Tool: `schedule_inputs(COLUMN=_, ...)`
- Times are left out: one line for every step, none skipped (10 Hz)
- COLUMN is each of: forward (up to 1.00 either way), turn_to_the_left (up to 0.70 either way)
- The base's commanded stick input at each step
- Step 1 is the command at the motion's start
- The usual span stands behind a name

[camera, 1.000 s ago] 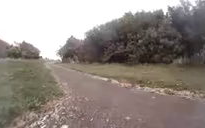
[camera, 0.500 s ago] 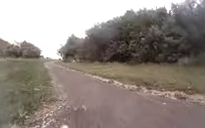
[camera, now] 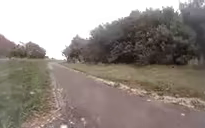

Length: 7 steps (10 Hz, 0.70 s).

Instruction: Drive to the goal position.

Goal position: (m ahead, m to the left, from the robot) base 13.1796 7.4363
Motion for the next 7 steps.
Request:
schedule_inputs(forward=0.7, turn_to_the_left=0.35)
schedule_inputs(forward=0.7, turn_to_the_left=0.35)
schedule_inputs(forward=0.7, turn_to_the_left=0.35)
schedule_inputs(forward=0.7, turn_to_the_left=0.35)
schedule_inputs(forward=0.7, turn_to_the_left=0.05)
schedule_inputs(forward=0.7, turn_to_the_left=0.01)
schedule_inputs(forward=0.7, turn_to_the_left=0.05)
